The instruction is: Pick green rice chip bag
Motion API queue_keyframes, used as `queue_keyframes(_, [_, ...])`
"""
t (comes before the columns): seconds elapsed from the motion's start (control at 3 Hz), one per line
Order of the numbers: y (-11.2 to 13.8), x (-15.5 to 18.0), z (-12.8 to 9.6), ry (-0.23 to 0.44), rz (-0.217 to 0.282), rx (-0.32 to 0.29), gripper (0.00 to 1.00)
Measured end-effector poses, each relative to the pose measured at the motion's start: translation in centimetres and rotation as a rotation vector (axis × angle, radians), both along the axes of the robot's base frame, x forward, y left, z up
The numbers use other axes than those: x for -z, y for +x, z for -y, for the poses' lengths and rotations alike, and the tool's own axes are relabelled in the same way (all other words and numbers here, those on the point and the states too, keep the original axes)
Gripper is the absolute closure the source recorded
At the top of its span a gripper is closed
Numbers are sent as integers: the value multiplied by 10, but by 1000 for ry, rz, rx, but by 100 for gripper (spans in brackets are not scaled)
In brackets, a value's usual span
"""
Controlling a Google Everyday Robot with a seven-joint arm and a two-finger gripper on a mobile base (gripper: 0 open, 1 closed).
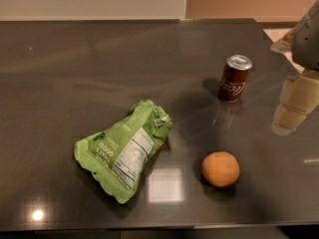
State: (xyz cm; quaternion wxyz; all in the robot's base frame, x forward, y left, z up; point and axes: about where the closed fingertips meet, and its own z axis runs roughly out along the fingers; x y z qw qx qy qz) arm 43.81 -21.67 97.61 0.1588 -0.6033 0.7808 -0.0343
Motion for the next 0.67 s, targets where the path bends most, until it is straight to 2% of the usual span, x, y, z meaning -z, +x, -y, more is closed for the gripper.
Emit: queue_keyframes(0.67, [1, -3, -3, 10, 2, -16, 0])
